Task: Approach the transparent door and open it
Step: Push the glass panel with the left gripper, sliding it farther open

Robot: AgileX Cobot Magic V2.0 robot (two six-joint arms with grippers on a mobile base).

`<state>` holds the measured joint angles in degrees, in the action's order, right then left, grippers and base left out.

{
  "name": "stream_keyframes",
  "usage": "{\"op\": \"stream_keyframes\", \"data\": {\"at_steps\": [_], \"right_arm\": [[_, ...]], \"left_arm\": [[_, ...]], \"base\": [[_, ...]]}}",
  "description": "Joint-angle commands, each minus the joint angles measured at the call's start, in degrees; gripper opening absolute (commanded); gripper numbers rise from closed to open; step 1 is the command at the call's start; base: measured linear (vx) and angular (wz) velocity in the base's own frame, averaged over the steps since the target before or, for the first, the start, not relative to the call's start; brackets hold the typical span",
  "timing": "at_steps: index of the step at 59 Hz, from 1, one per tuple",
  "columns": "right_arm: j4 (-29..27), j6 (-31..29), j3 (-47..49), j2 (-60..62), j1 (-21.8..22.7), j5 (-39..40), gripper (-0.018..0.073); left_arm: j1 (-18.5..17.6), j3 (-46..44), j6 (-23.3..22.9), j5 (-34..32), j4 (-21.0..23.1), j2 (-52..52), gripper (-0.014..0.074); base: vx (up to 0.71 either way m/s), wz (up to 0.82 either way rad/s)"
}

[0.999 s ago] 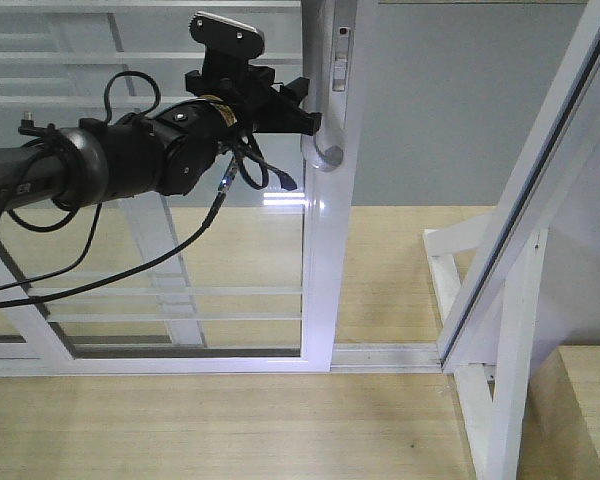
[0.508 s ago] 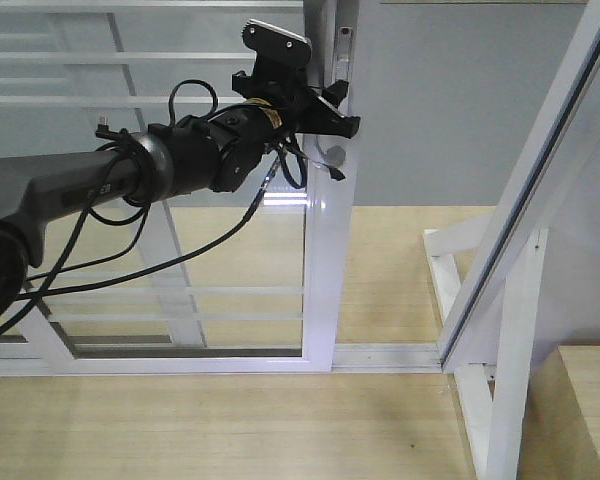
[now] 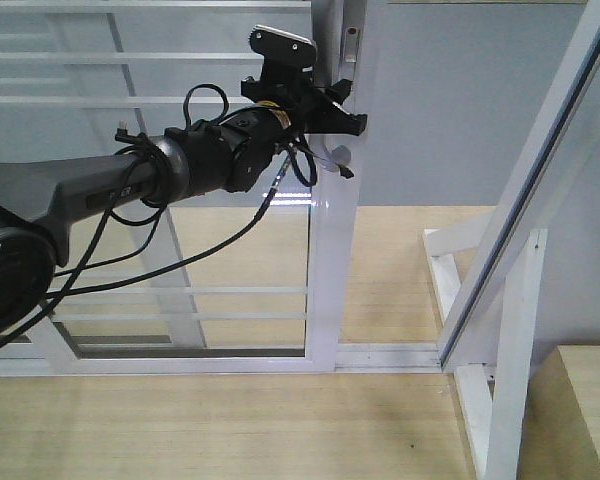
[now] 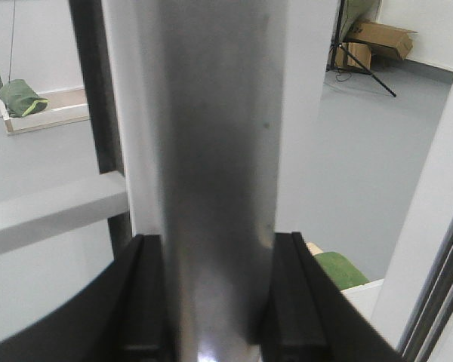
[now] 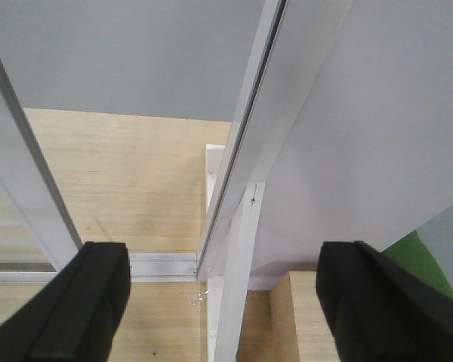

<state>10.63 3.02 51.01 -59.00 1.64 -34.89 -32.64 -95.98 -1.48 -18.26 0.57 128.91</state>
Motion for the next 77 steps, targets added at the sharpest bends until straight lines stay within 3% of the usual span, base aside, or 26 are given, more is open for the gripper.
{"op": "stream_keyframes", "data": {"at_steps": [1,24,61,77], "right_arm": [[0.73,-0.21,1.61,0.75,0.37,4.11,0.0564],[0.79,-0.21,1.61,0.75,0.37,4.49,0.0564],[0.90,-0.21,1.61,0.75,0.37,4.52,0.0564],[0.90,-0.21,1.61,0.75,0.37,4.52,0.0564]], "left_arm": [[0.58,-1.94,0.95,-3.91,1.26,-3.58,-0.0009],[3.45,-1.94,0.95,-3.16,3.37,-4.61,-0.0008],[8.20,-1.74,1.13,6.89,2.72,-10.13,-0.0006],[12.05,-1.74,1.48,12.46,2.36,-13.09,-0.0006]], "base": [[0.00,0.00],[0.00,0.00],[0.00,0.00],[0.00,0.00]]}}
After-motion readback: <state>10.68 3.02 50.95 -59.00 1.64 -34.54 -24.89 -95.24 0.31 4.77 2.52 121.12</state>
